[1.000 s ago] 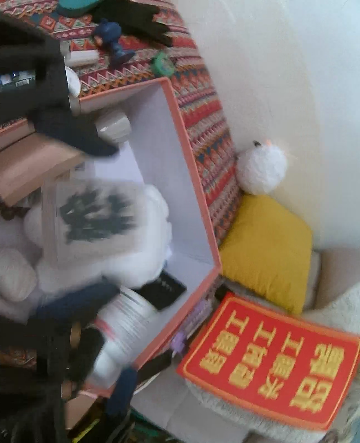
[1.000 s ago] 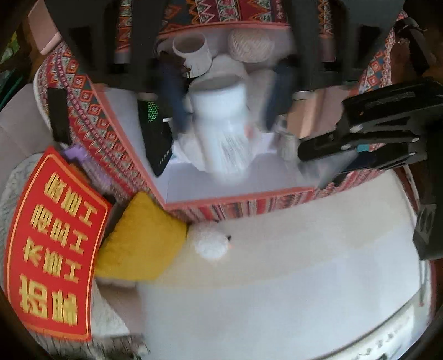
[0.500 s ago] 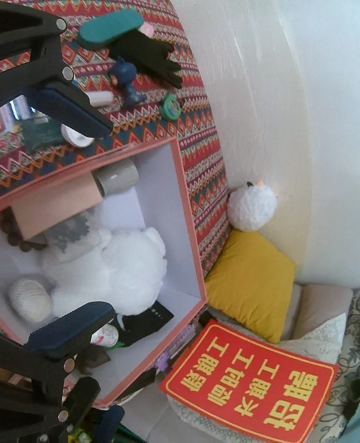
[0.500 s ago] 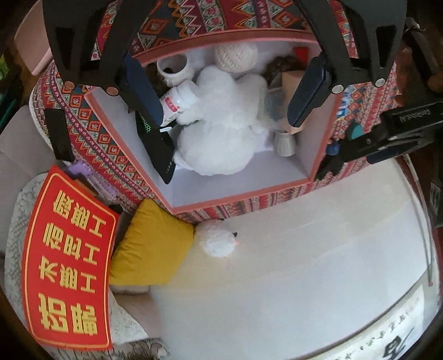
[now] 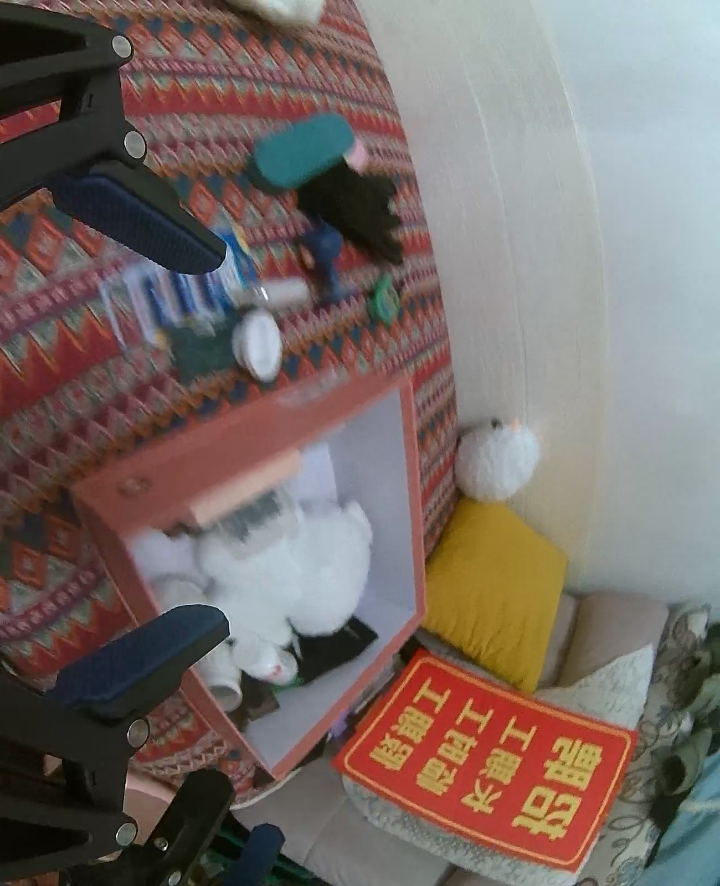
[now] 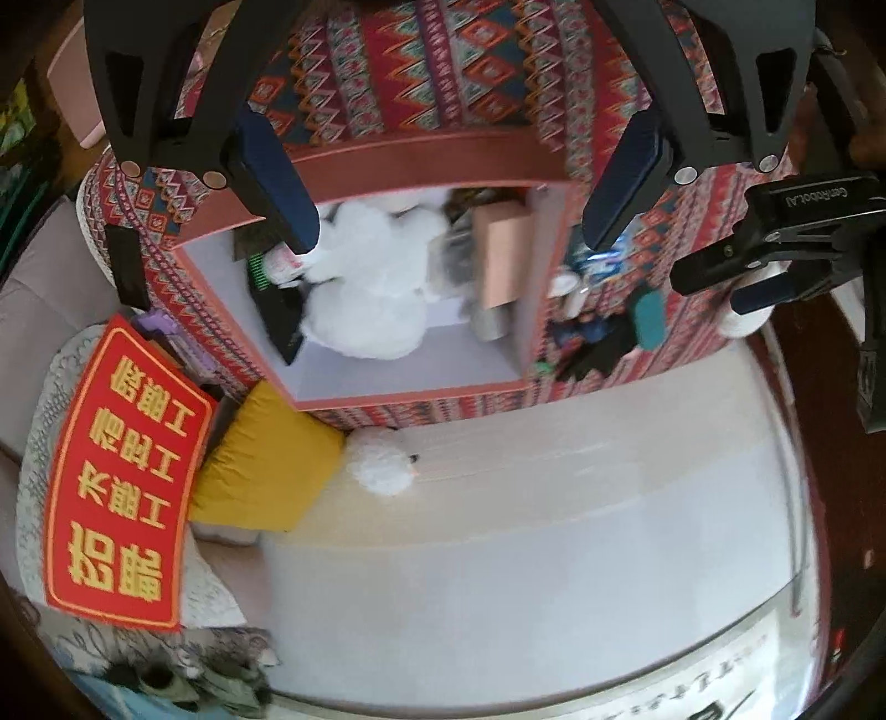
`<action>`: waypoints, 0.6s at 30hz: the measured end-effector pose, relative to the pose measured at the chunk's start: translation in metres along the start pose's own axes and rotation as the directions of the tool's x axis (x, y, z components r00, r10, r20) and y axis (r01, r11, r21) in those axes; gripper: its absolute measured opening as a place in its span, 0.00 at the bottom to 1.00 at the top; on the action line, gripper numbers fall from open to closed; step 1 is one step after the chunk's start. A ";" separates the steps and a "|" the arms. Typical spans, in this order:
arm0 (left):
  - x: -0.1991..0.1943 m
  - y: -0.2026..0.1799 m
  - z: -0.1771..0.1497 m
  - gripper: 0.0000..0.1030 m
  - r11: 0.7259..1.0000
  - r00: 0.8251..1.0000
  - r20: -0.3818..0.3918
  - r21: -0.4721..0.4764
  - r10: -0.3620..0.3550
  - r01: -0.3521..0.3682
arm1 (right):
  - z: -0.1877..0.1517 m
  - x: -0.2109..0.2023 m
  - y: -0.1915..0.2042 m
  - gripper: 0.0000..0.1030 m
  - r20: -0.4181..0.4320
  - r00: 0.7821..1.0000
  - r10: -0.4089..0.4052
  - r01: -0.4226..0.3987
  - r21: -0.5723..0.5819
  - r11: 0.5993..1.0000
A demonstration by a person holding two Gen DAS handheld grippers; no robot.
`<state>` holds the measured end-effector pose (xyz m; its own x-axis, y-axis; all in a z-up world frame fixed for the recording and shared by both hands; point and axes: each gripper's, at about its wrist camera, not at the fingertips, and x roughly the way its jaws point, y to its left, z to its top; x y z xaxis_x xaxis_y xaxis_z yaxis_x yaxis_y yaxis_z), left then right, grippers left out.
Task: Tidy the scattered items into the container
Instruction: 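Move both tools back toward the items on the bed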
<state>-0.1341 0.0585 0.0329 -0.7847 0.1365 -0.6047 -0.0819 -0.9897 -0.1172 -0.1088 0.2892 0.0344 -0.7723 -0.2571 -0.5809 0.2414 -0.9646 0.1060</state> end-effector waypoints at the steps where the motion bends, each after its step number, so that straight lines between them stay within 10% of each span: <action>1: -0.007 0.008 -0.005 0.96 1.000 1.000 0.004 -0.009 0.013 -0.013 | -0.003 -0.001 0.013 0.96 -0.008 1.000 0.013 -0.013 -0.022 1.000; 11: -0.049 0.139 -0.057 0.97 0.961 0.974 -0.029 -0.160 0.224 -0.226 | -0.015 0.026 0.138 0.96 -0.092 0.986 0.142 -0.160 -0.243 0.957; 18: -0.051 0.238 -0.066 0.97 0.882 0.902 -0.065 -0.188 0.428 -0.432 | 0.001 0.085 0.214 0.96 -0.139 0.970 0.197 -0.233 -0.324 0.917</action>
<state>-0.0730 -0.1813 -0.0161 -0.7029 -0.2976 -0.6461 0.3825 -0.9239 0.0095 -0.1230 0.0606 0.0089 -0.6202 -0.4318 -0.6549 0.5915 -0.8058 -0.0290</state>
